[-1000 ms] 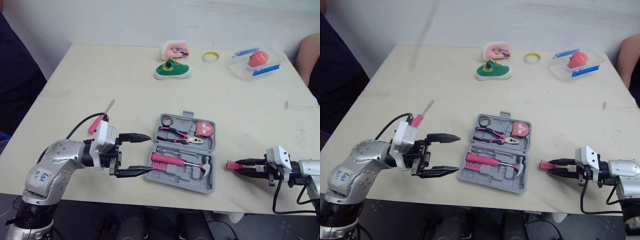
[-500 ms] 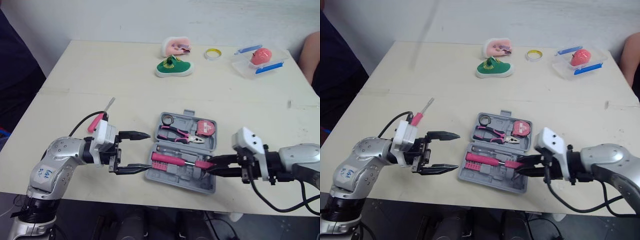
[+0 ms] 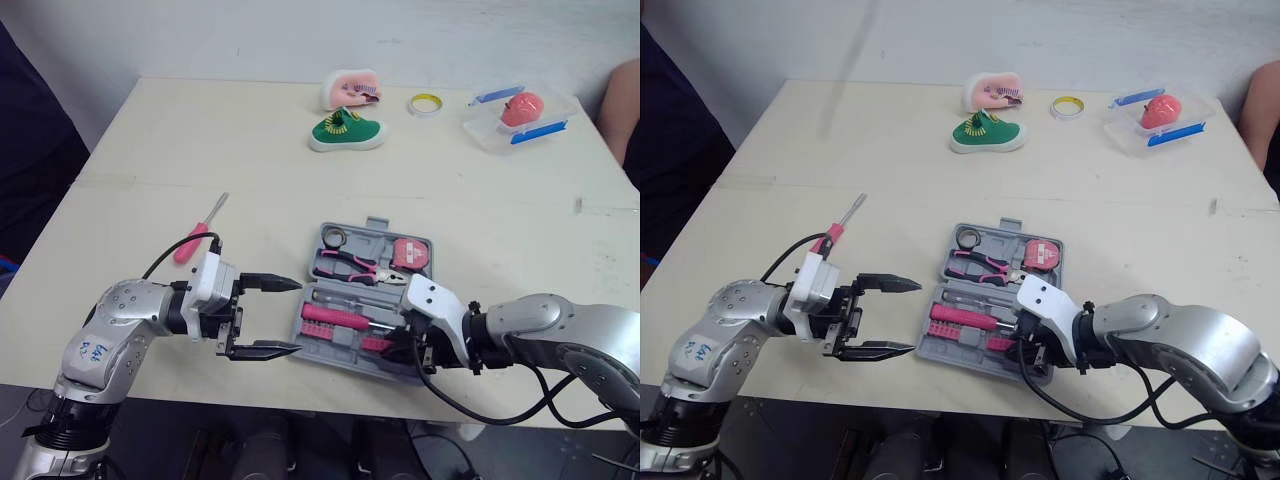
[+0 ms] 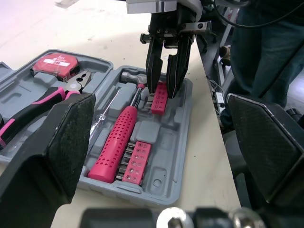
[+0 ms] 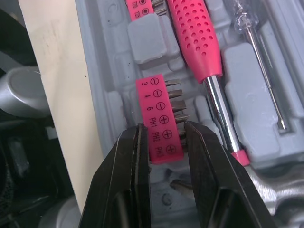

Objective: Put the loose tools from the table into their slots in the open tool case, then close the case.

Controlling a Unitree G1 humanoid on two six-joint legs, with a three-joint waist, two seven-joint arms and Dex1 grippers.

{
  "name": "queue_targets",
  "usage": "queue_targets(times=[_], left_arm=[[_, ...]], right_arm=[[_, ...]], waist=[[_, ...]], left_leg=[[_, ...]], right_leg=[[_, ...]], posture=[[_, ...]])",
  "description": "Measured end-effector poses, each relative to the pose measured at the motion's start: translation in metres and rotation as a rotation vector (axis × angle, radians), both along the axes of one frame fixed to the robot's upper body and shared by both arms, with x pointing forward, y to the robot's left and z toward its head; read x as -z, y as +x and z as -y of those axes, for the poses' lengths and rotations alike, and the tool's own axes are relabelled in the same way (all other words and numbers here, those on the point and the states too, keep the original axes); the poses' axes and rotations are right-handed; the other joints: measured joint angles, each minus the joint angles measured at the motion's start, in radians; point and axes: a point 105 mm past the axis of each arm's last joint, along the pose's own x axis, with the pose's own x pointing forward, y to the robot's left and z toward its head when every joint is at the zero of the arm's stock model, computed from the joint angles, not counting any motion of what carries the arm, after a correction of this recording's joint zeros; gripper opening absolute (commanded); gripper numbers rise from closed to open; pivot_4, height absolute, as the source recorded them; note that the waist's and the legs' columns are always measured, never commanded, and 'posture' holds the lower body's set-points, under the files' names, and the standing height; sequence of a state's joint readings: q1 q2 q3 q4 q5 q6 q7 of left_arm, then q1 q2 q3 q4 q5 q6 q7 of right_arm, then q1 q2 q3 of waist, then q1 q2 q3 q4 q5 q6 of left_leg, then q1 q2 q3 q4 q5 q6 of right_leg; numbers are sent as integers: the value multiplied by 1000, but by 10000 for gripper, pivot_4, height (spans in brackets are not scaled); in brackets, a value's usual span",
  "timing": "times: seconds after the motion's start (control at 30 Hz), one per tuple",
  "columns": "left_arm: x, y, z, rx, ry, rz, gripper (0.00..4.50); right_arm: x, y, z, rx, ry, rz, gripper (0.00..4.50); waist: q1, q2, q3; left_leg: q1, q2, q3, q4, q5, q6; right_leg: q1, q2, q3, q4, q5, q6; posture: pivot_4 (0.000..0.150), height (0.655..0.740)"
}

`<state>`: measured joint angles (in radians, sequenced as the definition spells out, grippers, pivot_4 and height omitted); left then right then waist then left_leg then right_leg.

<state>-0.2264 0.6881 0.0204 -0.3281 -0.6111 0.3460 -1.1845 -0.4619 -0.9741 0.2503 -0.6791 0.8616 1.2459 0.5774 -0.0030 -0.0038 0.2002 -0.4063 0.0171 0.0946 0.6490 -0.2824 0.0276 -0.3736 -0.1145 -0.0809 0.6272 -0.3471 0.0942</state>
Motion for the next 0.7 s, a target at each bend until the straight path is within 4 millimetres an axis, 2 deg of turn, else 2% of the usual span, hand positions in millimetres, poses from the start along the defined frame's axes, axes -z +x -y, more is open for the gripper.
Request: queue_targets(times=[0.7], left_arm=[[9,-9,-2,-34,4,-23,45000]], right_arm=[[2,8,-15,-34,-57,5,7357]], waist=[[-3,-1,-1]], left_leg=[[0,0,0,0,0,0]], right_leg=[[0,0,0,1,0,0]], posture=[[1500,7400]])
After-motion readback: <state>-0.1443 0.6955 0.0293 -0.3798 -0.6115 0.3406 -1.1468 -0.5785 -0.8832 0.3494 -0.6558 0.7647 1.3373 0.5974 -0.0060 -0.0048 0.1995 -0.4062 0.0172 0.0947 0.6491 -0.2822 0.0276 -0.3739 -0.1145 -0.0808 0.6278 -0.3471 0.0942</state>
